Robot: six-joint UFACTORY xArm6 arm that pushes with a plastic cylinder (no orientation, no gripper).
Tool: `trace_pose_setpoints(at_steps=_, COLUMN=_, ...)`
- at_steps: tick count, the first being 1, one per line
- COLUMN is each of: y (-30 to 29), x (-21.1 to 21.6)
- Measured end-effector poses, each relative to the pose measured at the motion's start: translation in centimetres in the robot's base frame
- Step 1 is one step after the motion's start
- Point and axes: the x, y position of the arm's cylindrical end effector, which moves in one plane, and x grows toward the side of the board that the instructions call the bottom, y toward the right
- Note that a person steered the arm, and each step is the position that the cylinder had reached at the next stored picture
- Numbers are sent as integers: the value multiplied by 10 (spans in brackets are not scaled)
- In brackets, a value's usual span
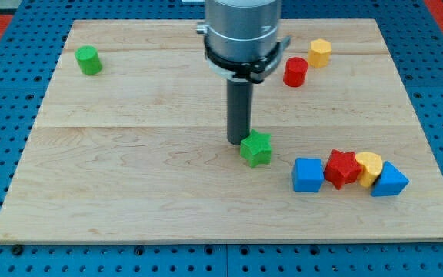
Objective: Keep arm at center right of the board
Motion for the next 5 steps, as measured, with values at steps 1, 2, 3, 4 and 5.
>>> trace_pose_setpoints(at_steps=1, y=8, x=-4)
trace_pose_setpoints(at_steps=2, y=77, x=1)
trace_pose_setpoints(at_steps=3, y=115, x=-24)
trace_pose_setpoints(at_steps=4, y=220, x=-61)
trace_pose_setpoints(at_steps=5, y=234, x=-139)
